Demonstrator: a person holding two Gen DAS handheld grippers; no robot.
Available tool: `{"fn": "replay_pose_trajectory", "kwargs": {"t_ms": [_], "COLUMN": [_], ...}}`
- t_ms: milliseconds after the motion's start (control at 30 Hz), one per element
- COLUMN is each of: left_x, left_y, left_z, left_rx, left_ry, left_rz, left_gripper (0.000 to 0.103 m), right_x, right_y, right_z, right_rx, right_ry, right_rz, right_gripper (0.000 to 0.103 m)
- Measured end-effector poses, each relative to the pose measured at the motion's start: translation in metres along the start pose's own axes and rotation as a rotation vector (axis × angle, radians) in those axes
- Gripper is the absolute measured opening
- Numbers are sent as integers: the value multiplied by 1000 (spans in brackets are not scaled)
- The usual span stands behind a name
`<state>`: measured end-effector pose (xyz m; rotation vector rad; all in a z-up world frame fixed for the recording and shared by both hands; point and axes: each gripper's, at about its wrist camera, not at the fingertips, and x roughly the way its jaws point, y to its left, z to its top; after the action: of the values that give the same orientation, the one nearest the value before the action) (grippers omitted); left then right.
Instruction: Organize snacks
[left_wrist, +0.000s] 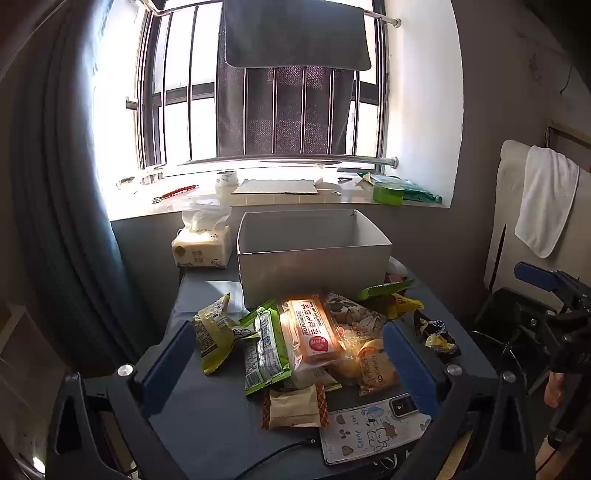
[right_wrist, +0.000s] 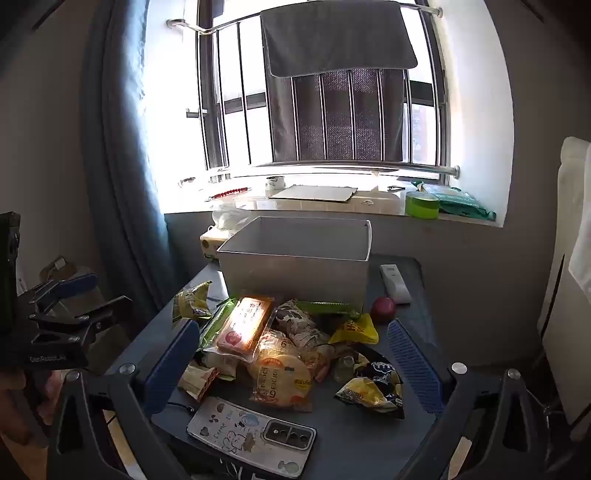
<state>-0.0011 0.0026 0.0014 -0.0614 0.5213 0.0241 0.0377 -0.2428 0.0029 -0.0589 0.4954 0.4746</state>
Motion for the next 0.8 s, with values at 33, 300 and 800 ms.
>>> {"fn": "replay_pose_trajectory", "kwargs": {"t_ms": [33, 300, 800], "left_x": [-1, -3, -2], "left_y": [1, -6, -6], "left_z": [0, 3, 2], "left_rx": [4, 6, -2], "left_ry": [-6, 7, 13], "left_rz": [5, 0, -15], "left_gripper": [103, 103, 103], "right_x": [0, -3, 0], "right_y": [0, -2, -2], "right_z": [0, 4, 0], "right_rx": [2, 8, 25], "right_ry": [1, 10, 17], "right_rz": [-1, 6, 7], "right_gripper": [103, 103, 103]}}
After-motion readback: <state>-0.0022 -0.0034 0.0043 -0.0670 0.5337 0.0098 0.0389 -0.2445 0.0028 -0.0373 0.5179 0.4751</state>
